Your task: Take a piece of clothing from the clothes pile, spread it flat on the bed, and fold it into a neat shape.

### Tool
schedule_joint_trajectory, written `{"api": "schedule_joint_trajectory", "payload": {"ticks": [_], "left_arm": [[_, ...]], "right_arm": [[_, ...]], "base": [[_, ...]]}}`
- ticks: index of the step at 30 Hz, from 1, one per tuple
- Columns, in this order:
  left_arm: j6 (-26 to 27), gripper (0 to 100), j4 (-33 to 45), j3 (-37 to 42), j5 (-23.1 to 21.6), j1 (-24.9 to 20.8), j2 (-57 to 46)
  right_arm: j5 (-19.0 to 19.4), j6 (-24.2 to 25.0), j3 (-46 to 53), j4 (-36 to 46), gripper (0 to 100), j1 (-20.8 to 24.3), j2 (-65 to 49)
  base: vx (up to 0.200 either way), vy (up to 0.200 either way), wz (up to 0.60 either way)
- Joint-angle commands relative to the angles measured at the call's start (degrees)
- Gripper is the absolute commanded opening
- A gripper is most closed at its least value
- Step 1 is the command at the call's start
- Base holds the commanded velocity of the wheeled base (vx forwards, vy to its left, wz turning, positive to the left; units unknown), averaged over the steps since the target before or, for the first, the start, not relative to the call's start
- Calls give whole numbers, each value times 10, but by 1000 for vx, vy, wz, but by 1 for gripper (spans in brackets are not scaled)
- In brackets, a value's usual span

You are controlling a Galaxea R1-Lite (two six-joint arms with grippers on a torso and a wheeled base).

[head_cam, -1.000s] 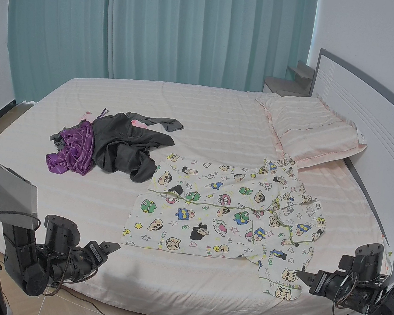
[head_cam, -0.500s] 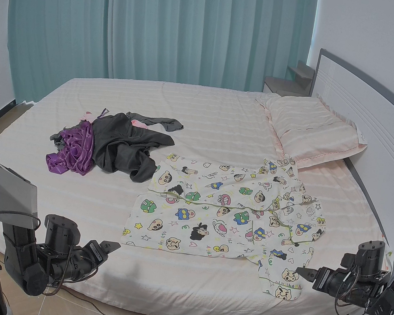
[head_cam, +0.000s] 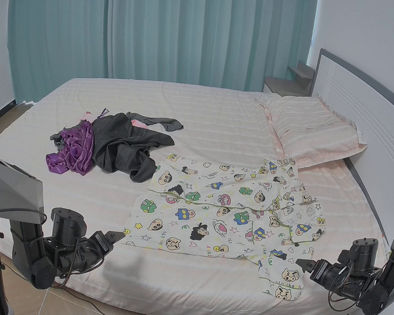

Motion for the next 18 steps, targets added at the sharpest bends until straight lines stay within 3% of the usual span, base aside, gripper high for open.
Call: {"api": "schedule_joint_trajectory", "payload": {"ticks": [1, 11, 17, 18], "left_arm": [[1, 100, 18, -46, 7, -3, 33], [24, 100, 232, -228, 58, -17, 56], [28, 100, 256, -279, 90, -36, 84], [58, 100, 258, -296, 114, -48, 103]], "right_arm": [[0, 6, 9, -30, 100, -7, 35], [13, 6, 11, -37, 100, -6, 31], [13, 6, 11, -38, 100, -7, 31], [13, 6, 13, -40, 100, -7, 29]], "base": [[0, 0, 0], [0, 0, 0], [0, 0, 0], [0, 0, 0]]}}
